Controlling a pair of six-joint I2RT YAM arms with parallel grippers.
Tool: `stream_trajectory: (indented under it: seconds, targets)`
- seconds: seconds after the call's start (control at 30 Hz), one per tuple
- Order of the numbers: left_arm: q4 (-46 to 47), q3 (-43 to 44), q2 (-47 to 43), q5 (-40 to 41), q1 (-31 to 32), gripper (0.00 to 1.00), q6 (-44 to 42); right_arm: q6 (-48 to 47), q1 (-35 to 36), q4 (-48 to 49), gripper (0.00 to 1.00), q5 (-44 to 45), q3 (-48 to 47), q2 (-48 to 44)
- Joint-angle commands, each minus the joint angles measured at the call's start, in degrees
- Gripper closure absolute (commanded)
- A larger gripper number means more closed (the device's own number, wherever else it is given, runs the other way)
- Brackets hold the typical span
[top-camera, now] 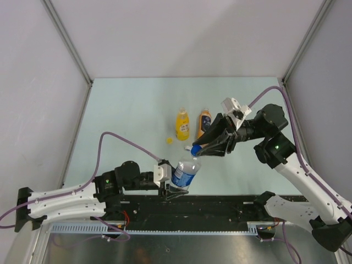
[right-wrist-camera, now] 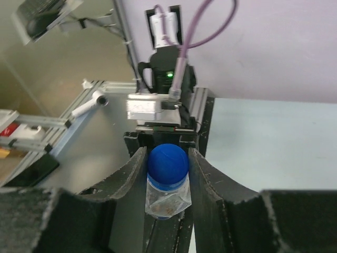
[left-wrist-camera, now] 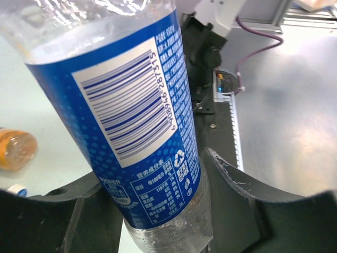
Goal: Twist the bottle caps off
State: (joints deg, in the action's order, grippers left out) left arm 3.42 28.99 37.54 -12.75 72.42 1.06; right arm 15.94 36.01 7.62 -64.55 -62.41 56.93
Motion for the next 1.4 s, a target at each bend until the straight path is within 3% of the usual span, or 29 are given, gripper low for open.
stream_trajectory:
  seconds: [0.0, 0.17, 0.37, 0.53, 0.77, 0.97, 1.13, 1.23, 1.37]
  targets:
    - [10.94, 3.51, -0.03, -17.2, 1.1, 1.0, -5.96, -7.66, 0.26, -0.81, 1.0, -5.75, 1.62, 0.69]
    - [11.13, 3.99, 0.13, -19.16, 0.9, 1.0, -5.58, -11.27, 0.62, -2.73, 1.0, -6.12, 1.68, 0.28]
    - [11.15, 2.9, -0.42, -15.29, 0.68, 1.0, -5.17, -10.78, 0.81, -2.62, 0.97, 0.69, 1.94, -1.18]
    - [9.52, 2.47, 0.37, -5.82, 0.56, 1.0, -4.68, -4.09, -0.3, -0.42, 0.49, 12.42, 2.02, -3.42]
    - [3.54, 4.64, 3.81, 6.81, 0.57, 1.0, -5.57, 0.07, -2.98, 0.05, 0.09, 17.49, 2.02, -6.71]
    - [-0.62, 7.12, 8.99, 17.03, 0.53, 1.0, -5.5, 1.49, -2.69, 1.1, 0.01, 18.78, 1.96, -7.12]
    - [-2.33, 8.8, 12.38, 25.31, 0.62, 1.0, -4.47, 1.8, -2.61, 1.1, 0.01, 21.74, 1.97, -7.4]
    - [-3.9, 9.87, 13.95, 31.98, 0.62, 1.0, -3.56, 2.28, -2.58, 0.1, 0.01, 26.54, 1.87, -7.32]
    - [-7.11, 11.77, 16.29, 41.15, 0.61, 1.0, -2.37, 4.33, -2.53, -3.7, 0.01, 39.79, 1.88, -7.15]
